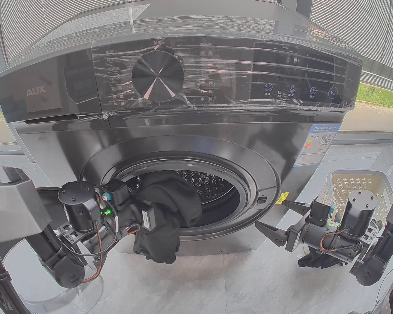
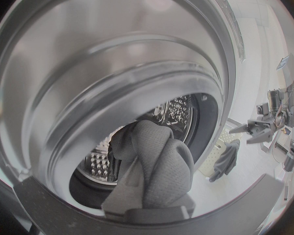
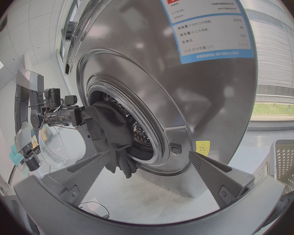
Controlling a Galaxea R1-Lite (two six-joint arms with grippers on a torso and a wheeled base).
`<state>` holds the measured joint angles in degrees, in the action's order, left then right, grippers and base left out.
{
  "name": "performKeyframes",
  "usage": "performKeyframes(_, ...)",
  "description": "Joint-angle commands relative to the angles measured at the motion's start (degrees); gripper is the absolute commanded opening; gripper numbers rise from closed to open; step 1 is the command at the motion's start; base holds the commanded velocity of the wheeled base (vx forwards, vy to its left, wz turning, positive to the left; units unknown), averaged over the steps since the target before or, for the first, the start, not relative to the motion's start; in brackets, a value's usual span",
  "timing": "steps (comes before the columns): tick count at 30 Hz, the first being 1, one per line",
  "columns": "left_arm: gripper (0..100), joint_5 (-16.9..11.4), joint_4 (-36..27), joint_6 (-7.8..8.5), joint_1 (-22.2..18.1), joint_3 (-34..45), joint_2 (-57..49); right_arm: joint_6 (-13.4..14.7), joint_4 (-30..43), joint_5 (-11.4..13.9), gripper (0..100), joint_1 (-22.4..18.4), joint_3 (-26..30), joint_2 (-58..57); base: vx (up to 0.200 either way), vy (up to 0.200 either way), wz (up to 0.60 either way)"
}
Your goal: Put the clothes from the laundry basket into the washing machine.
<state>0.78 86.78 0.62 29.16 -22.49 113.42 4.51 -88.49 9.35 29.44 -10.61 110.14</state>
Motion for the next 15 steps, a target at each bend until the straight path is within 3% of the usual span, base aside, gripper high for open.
performKeyframes(1,0,0.5,0.0,-0.45,2.4,-6.0,5.0,0.1,0.0,0.2,100,1.1,0.8,-0.3,0.0,0.0,0.0)
performKeyframes(5,0,0.7,0.0,-0.97,3.5,-7.1,9.1,0.1,0.0,0.2,100,1.5,0.8,-0.1,0.0,0.0,0.0)
performKeyframes(7,0,0.5,0.0,-2.64,3.9,-8.7,13.2,0.1,-0.1,0.1,100,2.3,0.9,-0.1,0.0,0.0,0.0)
performKeyframes(10,0,0.8,0.1,-6.42,5.1,-12.9,16.6,0.1,-0.1,0.1,100,2.8,1.0,-0.2,0.0,0.0,0.0)
performKeyframes(11,0,0.9,0.1,-6.6,5.2,-13.2,16.7,0.2,0.0,0.1,100,2.9,1.0,-0.2,0.0,0.0,0.0)
performKeyframes(12,0,1.1,0.1,-8.27,5.5,-15.0,17.9,0.2,-0.1,0.1,100,2.8,1.0,-0.2,0.0,0.0,0.0)
performKeyframes(15,0,2.7,0.1,-9.24,5.6,-20.1,21.6,0.1,0.0,0.1,100,2.9,0.9,0.0,0.0,0.0,0.0)
